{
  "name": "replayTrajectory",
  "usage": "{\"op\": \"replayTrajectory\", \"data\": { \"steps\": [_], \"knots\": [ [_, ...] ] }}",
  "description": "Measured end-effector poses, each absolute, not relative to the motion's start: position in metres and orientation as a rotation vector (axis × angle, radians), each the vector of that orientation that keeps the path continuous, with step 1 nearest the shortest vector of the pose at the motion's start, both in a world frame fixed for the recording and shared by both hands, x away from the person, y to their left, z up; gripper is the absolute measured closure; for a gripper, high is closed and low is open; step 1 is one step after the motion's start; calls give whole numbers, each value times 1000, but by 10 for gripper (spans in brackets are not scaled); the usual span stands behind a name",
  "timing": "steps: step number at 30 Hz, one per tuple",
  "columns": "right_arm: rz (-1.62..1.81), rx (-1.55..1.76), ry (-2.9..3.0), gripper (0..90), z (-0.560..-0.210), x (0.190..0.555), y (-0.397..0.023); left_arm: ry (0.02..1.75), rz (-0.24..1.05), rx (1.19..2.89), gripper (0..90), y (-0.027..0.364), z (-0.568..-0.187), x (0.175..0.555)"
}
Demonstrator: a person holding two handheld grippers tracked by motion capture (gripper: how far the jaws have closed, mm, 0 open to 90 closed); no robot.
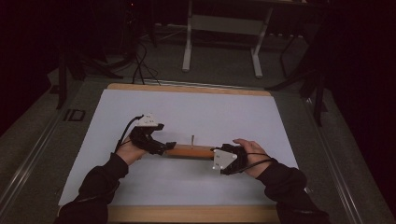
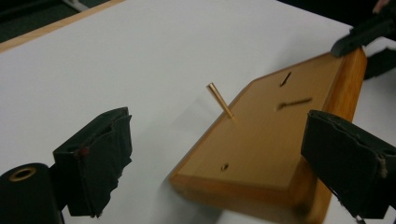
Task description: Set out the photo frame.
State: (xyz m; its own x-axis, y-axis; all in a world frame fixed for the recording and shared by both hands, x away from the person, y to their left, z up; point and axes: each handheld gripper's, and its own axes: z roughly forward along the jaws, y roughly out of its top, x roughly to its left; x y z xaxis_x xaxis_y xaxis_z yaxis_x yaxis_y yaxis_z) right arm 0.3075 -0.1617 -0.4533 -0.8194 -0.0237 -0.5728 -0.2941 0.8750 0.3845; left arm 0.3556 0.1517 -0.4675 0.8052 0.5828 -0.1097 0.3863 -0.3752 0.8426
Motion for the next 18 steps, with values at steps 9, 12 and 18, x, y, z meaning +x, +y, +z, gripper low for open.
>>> {"op": "replayTrajectory", "data": {
  "steps": [9,12,18],
  "knots": [
    [732,-170,2581,699,-441,338,-167,737,277,1966,64,174,-466,347],
    [746,-143,2613,697,-437,347,-167,725,272,1978,56,178,-469,342],
    [767,-83,2665,690,-431,364,-166,739,266,1983,31,178,-481,327]
  ]
}}
